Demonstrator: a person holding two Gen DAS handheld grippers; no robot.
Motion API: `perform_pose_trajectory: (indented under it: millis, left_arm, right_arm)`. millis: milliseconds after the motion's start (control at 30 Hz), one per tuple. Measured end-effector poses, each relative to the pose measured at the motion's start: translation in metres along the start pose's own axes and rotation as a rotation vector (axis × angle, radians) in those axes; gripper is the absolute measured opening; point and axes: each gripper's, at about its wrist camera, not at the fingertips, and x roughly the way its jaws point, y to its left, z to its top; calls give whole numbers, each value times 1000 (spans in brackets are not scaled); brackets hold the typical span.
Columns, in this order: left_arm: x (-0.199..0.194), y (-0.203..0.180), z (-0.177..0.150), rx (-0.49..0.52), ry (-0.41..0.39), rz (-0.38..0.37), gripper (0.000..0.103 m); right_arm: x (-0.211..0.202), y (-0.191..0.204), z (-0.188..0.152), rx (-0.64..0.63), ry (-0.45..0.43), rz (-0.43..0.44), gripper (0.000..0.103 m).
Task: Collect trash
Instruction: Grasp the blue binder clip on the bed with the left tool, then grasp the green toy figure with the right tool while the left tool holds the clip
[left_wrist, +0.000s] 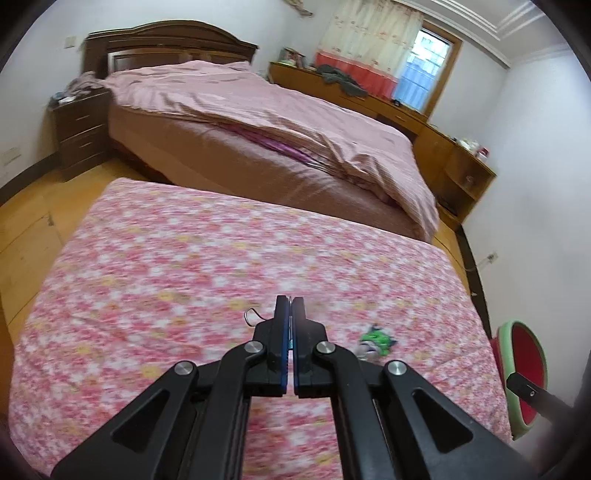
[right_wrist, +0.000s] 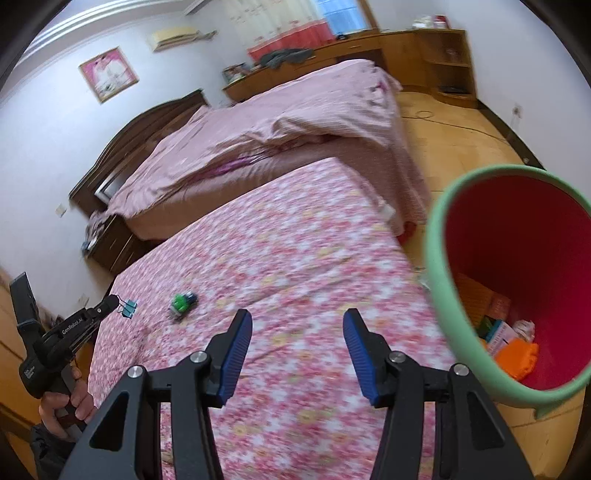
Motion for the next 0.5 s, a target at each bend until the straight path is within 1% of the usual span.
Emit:
perform_pose_trajectory:
  millis: [167, 267, 500]
  left_arm:
    - [-5, 28, -5, -55, -26, 50, 0]
    - [-5, 41, -6, -76, -44, 81, 0]
    - [-3, 58, -9, -107, -64, 94, 0]
  right_arm:
    - [24, 31, 2, -76, 47, 41, 55]
    - [42, 52, 3, -126, 84, 65, 57]
    - [81, 94, 0, -247, 138, 77, 61]
